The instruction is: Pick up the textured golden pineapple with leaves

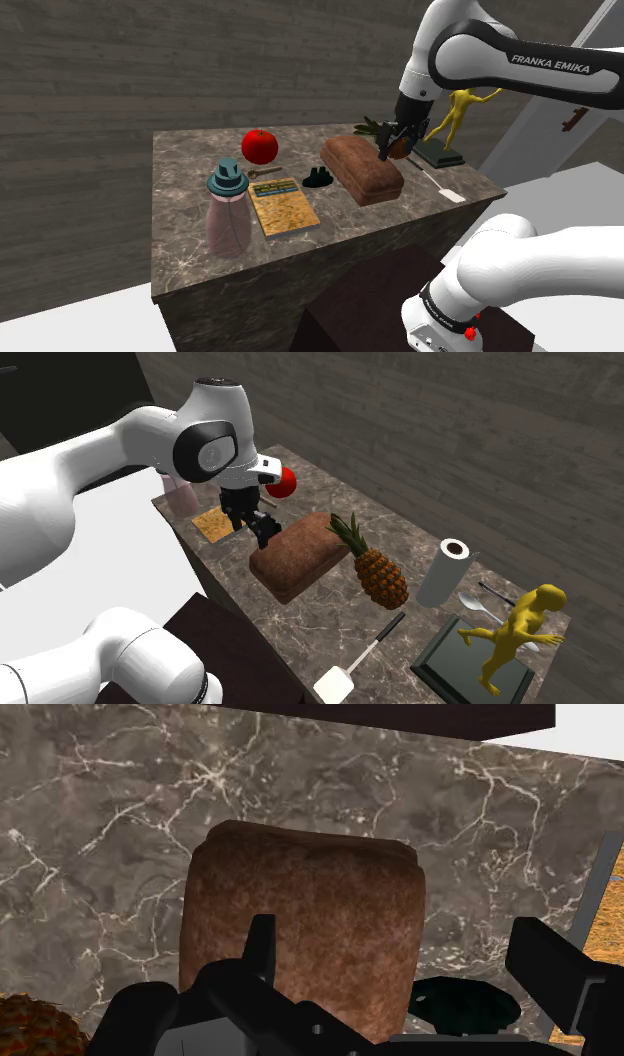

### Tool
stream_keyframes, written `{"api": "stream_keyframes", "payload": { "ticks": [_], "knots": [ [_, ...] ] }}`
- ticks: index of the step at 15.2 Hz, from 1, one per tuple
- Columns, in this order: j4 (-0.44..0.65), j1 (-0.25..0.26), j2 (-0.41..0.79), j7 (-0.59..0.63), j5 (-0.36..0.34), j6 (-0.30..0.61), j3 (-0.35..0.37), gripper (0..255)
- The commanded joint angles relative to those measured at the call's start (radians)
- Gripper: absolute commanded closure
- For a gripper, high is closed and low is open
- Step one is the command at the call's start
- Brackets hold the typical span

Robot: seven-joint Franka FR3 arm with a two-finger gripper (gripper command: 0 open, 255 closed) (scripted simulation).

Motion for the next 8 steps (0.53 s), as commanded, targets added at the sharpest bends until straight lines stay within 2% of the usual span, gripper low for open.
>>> {"api": "stream_keyframes", "payload": {
  "ticks": [1, 8],
  "knots": [
    [0.000, 0.000, 0.000, 0.000, 0.000, 0.000, 0.000, 0],
    [-0.015, 0.043, 0.016, -0.493, -0.161, 0.107, -0.237, 0]
  ]
}}
